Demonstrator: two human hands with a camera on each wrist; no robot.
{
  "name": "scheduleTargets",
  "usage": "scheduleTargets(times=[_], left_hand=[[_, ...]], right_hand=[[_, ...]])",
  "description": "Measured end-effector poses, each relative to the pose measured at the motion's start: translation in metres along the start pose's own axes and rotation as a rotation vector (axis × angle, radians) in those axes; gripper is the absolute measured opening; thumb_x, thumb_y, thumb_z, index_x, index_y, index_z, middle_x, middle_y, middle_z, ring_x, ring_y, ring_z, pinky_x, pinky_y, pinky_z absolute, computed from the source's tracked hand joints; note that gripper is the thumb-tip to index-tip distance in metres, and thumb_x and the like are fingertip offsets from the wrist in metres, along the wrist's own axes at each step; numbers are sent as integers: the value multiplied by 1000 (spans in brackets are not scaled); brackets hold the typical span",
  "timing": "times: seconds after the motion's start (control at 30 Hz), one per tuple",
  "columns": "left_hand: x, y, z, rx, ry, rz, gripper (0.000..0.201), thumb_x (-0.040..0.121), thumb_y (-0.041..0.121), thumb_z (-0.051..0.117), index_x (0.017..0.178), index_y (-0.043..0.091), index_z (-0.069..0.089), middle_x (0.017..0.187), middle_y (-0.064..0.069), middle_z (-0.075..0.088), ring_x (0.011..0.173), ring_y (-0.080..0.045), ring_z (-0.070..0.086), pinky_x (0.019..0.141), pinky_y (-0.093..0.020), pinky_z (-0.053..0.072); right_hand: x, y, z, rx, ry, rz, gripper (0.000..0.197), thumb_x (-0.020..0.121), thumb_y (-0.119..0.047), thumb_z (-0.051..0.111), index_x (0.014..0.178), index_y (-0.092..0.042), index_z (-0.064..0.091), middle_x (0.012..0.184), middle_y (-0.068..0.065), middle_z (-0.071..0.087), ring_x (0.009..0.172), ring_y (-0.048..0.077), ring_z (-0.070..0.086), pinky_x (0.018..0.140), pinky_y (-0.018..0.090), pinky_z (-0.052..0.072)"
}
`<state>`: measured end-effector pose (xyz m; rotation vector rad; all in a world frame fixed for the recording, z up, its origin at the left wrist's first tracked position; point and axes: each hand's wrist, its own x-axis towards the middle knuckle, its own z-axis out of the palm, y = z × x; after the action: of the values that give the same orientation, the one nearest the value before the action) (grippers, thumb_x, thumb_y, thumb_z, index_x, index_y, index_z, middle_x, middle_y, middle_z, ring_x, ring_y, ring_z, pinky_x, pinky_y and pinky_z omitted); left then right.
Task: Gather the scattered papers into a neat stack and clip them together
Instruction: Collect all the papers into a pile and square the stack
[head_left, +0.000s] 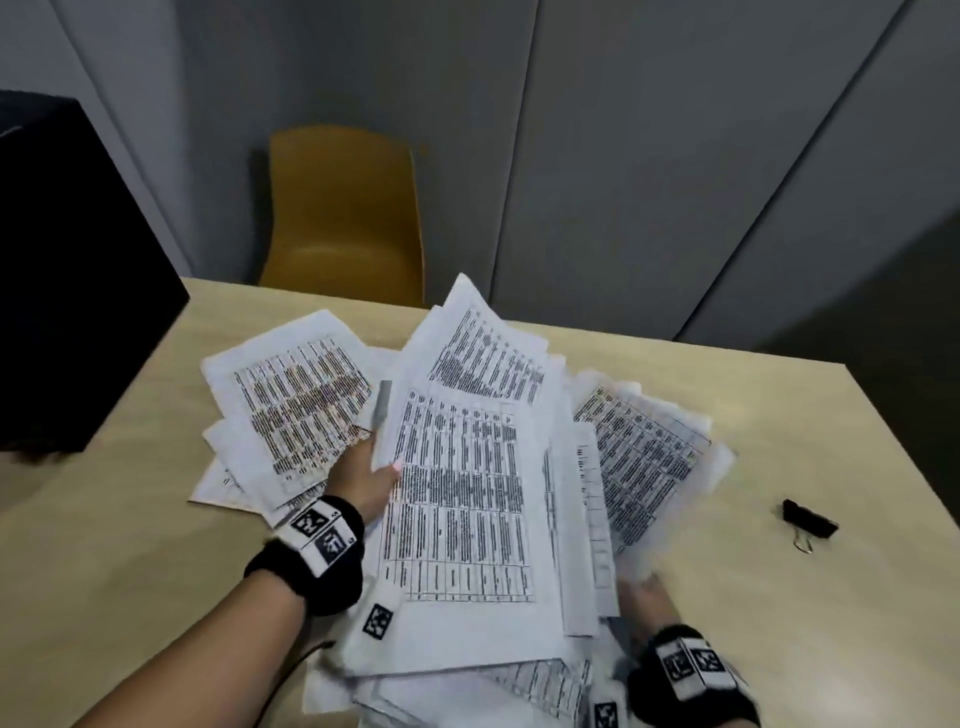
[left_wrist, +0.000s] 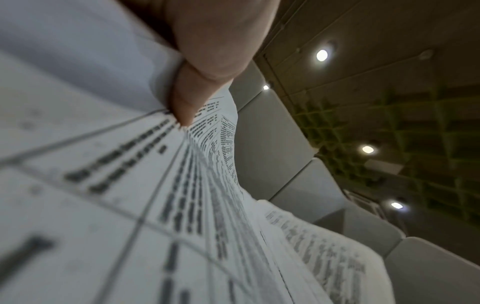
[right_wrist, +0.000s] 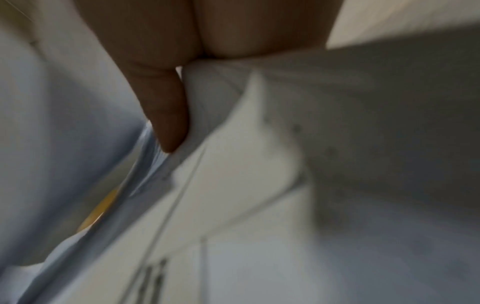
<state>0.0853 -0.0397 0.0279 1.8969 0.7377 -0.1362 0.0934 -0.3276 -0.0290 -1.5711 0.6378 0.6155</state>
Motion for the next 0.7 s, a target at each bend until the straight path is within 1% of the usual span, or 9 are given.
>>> scheduleTargets(times=[0.07, 0.13, 0.23, 0.33, 0.4, 0.5, 0.57, 0.63, 0.7], left_hand=[[5, -12, -1, 10, 40, -46, 43, 91, 6, 49, 134, 5, 43, 106, -15, 59, 80, -24, 56, 53, -23, 39], [7, -19, 0, 37, 56, -66, 47, 91, 4, 48, 137, 5, 41, 118, -18, 59, 88, -27, 56, 57, -22, 40], [5, -26, 7, 64, 22, -78, 52, 90, 6, 50, 140, 8, 36, 130, -18, 54, 100, -30, 57, 77, -33, 50], [-3, -23, 17, 99, -39, -67, 57, 90, 8, 52, 143, 10, 31, 133, -16, 51, 97, -26, 55, 70, -27, 49], [-9, -18, 22, 166, -73, -45, 58, 90, 7, 51, 144, 10, 29, 138, -17, 46, 110, -32, 53, 85, -35, 48], [-9, -15, 28, 238, -93, -14, 56, 90, 7, 49, 143, 12, 31, 140, -17, 45, 118, -33, 51, 94, -32, 44], [-9, -14, 30, 279, -127, 9, 57, 90, 12, 50, 144, 13, 31, 143, -14, 44, 123, -31, 49, 100, -32, 40], [-9, -15, 29, 329, -164, 50, 60, 90, 24, 55, 143, 12, 31, 144, -12, 44, 127, -29, 46, 104, -30, 35], [-5, -22, 25, 341, -120, 113, 62, 84, 46, 56, 136, 14, 43, 131, -12, 55, 121, -32, 49, 103, -37, 40]], right_hand=[[8, 8, 0, 13, 8, -35, 13, 77, -15, 59, 70, -7, 66, 82, 9, 75, 79, 22, 71, 64, 15, 48], [10, 11, 0, -132, -3, -70, 13, 64, -12, 67, 75, -5, 68, 70, 6, 75, 63, 20, 71, 57, 22, 52], [12, 10, -2, -39, 2, 5, 17, 74, -15, 65, 86, -3, 63, 55, -2, 71, 50, 16, 67, 47, 20, 51], [8, 8, -7, 137, -54, 95, 38, 85, -44, 55, 90, -9, 68, 77, 12, 75, 65, 30, 69, 67, 34, 56], [0, 4, -10, 247, -111, 134, 51, 82, -63, 48, 91, -18, 70, 88, 13, 74, 74, 31, 69, 71, 36, 50], [5, 5, -11, -42, -110, 95, 95, 44, -82, 66, 116, -20, 63, 108, 12, 70, 93, 20, 67, 68, 31, 49], [11, 6, -9, -224, -35, -50, 85, 40, -57, 86, 96, 2, 63, 87, 19, 71, 80, 20, 67, 69, 25, 46], [8, 4, -5, -250, 67, -107, 27, 68, -12, 81, 71, -2, 57, 79, 22, 69, 70, 24, 64, 71, 28, 46], [10, 7, -3, -233, 101, -129, 13, 76, 3, 70, 73, -3, 59, 71, 16, 69, 59, 20, 63, 61, 26, 48]])
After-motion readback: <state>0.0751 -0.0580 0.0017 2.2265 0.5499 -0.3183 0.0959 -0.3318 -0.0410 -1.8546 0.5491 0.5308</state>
